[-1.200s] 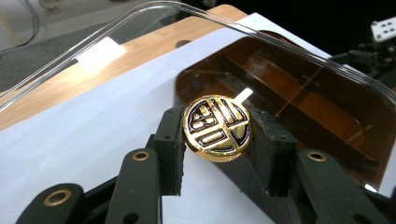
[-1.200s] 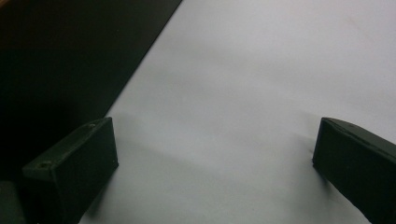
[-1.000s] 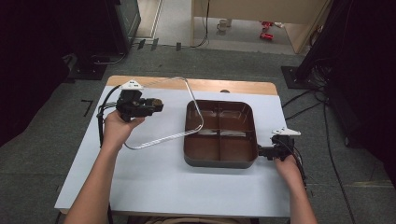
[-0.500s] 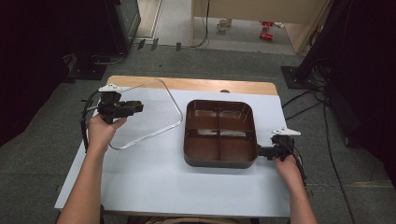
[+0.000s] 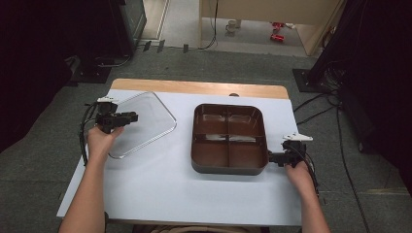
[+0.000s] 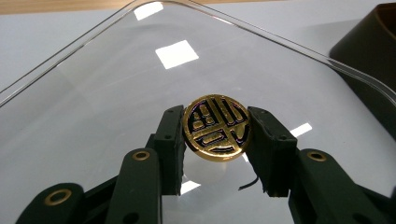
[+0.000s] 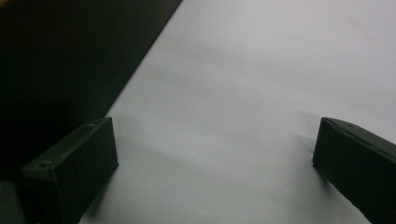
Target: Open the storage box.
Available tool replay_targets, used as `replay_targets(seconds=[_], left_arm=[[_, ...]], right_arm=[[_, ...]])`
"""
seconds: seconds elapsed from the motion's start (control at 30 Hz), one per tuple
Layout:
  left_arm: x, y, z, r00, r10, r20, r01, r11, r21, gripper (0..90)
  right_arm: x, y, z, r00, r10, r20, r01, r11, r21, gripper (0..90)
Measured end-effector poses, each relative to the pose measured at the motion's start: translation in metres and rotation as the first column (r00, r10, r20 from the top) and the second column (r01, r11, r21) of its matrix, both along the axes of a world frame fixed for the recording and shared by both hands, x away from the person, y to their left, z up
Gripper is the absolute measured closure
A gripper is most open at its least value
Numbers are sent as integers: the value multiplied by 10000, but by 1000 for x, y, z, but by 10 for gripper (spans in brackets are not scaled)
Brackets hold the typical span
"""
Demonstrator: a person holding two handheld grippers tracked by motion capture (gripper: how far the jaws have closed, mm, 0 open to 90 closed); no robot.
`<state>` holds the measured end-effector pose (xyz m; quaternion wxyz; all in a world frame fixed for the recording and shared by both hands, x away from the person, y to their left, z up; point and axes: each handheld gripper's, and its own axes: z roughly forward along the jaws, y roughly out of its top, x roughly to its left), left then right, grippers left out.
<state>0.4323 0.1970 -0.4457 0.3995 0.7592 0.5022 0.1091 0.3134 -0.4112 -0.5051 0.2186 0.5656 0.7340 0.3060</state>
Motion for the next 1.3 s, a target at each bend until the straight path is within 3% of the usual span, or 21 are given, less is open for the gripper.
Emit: replay_targets(seconds=[0.23,0.47,0.7,0.8,0.9,1.0,1.3], left_arm=[[5,3,-12,9997,245,-28,-244,9995,209,590],[12,-3,-28,9992,382,-131,-368,9953,897,589],[11,-1,-32,9981,597,-174,-589,9972,457,585],[12,-2,-31,9978,556,-370,-550,9983,173,519],[12,-5,-29,9977,491,-473,-473,9982,380,425],[10,-6,-25,9978,504,-422,-481,9974,531,397],[0,-1,-1,9986,520,-62,-520,9986,54,368]], right_arm=[[0,0,0,10000,1,2,-1,10000,-4,0],[0,0,0,10000,2,-4,-2,10000,2,0],[0,0,0,10000,2,0,-2,10000,-1,0],[0,0,0,10000,-1,2,1,10000,-4,0],[0,0,0,10000,0,2,0,10000,-1,0],[0,0,0,10000,1,2,-1,10000,-4,0],[0,0,0,10000,1,3,-1,10000,-2,0]])
